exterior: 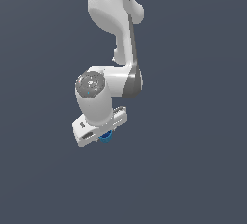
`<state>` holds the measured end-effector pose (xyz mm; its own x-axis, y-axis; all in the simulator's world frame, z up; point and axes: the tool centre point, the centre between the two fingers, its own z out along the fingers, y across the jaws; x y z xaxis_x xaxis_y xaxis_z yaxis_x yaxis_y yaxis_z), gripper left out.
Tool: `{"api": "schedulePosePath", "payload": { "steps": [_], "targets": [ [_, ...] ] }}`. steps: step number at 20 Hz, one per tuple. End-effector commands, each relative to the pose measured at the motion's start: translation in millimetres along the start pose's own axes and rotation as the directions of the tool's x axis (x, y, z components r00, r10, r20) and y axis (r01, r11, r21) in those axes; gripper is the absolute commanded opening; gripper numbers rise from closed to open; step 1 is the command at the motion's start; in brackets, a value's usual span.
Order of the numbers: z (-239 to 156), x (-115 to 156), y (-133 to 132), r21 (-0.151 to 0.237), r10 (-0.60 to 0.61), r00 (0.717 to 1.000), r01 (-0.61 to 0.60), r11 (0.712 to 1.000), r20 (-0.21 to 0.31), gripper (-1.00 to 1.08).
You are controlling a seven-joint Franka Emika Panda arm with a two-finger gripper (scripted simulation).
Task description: Pick up the object and move it to a goal position.
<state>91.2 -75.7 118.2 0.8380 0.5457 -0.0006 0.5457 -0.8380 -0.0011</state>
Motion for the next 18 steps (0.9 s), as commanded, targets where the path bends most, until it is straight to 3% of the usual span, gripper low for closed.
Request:
{"api": "schedulePosePath", "payload": {
  "steps": [1, 9, 18],
  "targets": [
    [-16.4, -6.8, 22.0, 0.0, -0.001, 1.0, 0.001, 1.0, -0.001, -1.0],
    [-54.3, -22.3, 77.2, 0.0, -0.001, 1.0, 0.001, 1.0, -0.001, -1.0],
    [-70.2, -27.5, 101.0, -0.001, -0.001, 1.0, 0.001, 1.0, -0.001, -1.0]
  ]
}}
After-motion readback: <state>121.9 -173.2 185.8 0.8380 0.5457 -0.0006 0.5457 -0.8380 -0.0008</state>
